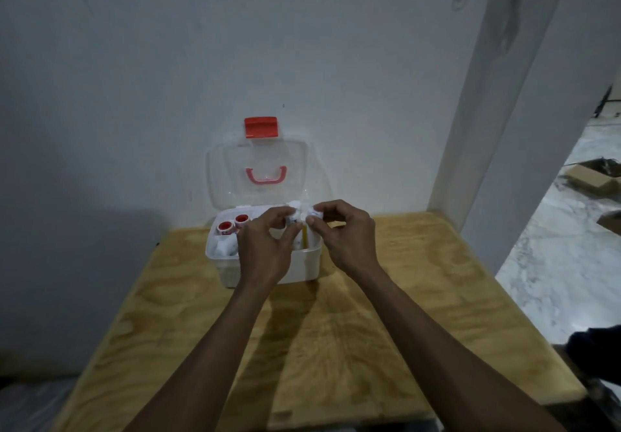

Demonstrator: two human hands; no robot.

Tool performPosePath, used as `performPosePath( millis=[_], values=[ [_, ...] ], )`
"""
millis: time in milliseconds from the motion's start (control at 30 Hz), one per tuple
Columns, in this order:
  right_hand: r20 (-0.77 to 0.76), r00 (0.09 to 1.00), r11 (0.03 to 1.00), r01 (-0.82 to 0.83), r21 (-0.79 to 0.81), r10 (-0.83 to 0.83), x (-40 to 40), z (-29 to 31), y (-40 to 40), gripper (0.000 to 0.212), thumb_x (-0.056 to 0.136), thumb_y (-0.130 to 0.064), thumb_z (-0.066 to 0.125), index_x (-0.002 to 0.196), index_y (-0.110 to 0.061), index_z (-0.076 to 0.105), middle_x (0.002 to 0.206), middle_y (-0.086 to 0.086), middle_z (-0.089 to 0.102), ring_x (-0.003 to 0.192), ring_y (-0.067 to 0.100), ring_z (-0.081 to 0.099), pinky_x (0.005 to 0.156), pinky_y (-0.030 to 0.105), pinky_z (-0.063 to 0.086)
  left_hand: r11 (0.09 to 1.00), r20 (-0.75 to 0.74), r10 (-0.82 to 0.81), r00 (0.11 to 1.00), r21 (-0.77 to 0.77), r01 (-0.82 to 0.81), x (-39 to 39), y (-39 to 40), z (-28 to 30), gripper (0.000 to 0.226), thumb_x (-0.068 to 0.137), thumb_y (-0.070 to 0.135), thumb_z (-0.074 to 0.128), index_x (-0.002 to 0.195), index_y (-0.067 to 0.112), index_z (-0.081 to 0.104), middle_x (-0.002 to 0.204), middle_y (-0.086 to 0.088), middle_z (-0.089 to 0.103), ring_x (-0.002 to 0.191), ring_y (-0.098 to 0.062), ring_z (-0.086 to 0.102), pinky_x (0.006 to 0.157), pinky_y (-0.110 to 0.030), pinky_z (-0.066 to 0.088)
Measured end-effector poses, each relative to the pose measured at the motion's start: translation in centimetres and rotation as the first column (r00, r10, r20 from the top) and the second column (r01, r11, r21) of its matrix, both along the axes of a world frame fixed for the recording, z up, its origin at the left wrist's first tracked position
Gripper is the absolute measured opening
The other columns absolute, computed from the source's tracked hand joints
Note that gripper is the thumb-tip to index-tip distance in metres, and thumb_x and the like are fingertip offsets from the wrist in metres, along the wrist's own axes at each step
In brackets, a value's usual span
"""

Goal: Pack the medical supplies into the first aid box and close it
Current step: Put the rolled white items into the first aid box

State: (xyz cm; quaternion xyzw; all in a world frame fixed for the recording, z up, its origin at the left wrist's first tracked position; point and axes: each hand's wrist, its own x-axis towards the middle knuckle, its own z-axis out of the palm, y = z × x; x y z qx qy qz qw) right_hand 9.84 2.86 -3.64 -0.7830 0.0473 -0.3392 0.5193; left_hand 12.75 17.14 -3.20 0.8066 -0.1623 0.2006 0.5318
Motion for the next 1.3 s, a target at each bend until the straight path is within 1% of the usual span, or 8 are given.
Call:
performPosePath(
  millis=[200,300,567,667,833,967,1067,1300],
  values=[
    [-0.093,0.996,0.998,0.008,-0.062,-0.014,0.3,-1.1,-0.2,0.017,0.079,-0.028,0.079,0.094,-0.022,0.076,0.087,-0.017,0.072,0.084,-0.003,0.065,0.070,0.012,0.048,0.992,-0.054,0.011,0.999,0.126,-0.004,0.4,0.2,-0.8,0.024,0.080,0.027,0.077,0.104,0.026,0.074,0.097,0.005,0.075,0.086,-0.006,0.068,0.082,-0.039,0.058],
    [-0.144,0.989,0.996,0.007,-0.091,-0.020,0.1,-1.2,-0.3,0.017,0.079,-0.028,0.079,0.095,-0.022,0.077,0.088,-0.017,0.071,0.083,-0.005,0.063,0.071,0.012,0.046,0.984,-0.051,-0.005,0.999,0.176,0.014,0.6,0.4,-1.1,0.021,0.079,0.025,0.078,0.099,0.026,0.075,0.093,0.006,0.075,0.083,-0.005,0.068,0.080,-0.040,0.058],
    [-0.240,0.971,0.991,-0.017,-0.131,-0.015,-0.2,-1.0,-0.5,0.021,0.079,-0.029,0.079,0.097,-0.019,0.078,0.097,-0.008,0.075,0.076,-0.014,0.055,0.066,0.000,0.036,0.949,-0.089,-0.004,0.996,0.314,0.032,1.5,0.9,-1.0,0.025,0.080,0.036,0.076,0.102,0.024,0.076,0.096,0.003,0.077,0.089,-0.012,0.071,0.091,-0.049,0.052],
    [-0.265,0.964,0.991,-0.028,-0.132,-0.008,-0.3,-0.8,-0.5,0.021,0.081,-0.029,0.078,0.098,-0.018,0.078,0.101,-0.005,0.075,0.079,-0.009,0.056,0.065,-0.001,0.034,0.936,-0.088,-0.019,0.996,0.348,0.048,1.7,0.9,-1.0,0.019,0.083,0.036,0.073,0.098,0.026,0.078,0.095,0.007,0.077,0.088,-0.010,0.069,0.090,-0.049,0.051],
    [-0.271,0.963,0.990,-0.037,-0.137,-0.002,-0.3,-0.7,-0.5,0.024,0.082,-0.028,0.077,0.103,-0.016,0.077,0.106,-0.002,0.074,0.089,-0.001,0.059,0.067,0.002,0.035,0.935,-0.098,-0.016,0.995,0.351,0.049,1.7,0.8,-0.9,0.019,0.084,0.034,0.072,0.100,0.025,0.078,0.101,0.005,0.076,0.095,-0.013,0.067,0.094,-0.052,0.048],
    [-0.272,0.962,0.992,-0.037,-0.120,0.003,-0.3,-0.8,-0.4,0.026,0.083,-0.028,0.076,0.106,-0.015,0.076,0.111,-0.001,0.073,0.095,0.003,0.059,0.070,0.012,0.040,0.942,-0.112,-0.004,0.994,0.333,0.041,1.8,0.8,-1.1,0.025,0.084,0.034,0.072,0.107,0.025,0.076,0.108,0.002,0.075,0.102,-0.017,0.066,0.096,-0.055,0.047],
    [-0.269,0.963,0.993,-0.036,-0.116,0.004,-0.2,-0.9,-0.4,0.027,0.083,-0.029,0.076,0.107,-0.017,0.076,0.111,-0.002,0.073,0.096,0.004,0.060,0.068,0.007,0.039,0.945,-0.122,0.001,0.992,0.325,0.039,1.7,0.8,-1.1,0.026,0.084,0.034,0.072,0.109,0.025,0.075,0.110,0.002,0.074,0.104,-0.018,0.066,0.096,-0.054,0.047],
    [-0.254,0.967,0.995,-0.053,-0.087,0.029,-0.5,-0.6,-0.3,0.026,0.082,-0.028,0.076,0.107,-0.020,0.075,0.110,-0.004,0.073,0.094,0.004,0.061,0.070,0.009,0.041,0.952,-0.133,-0.004,0.991,0.302,0.044,1.3,0.9,-0.8,0.028,0.084,0.032,0.072,0.111,0.024,0.074,0.112,0.001,0.074,0.105,-0.017,0.066,0.096,-0.053,0.048]
  ],
)
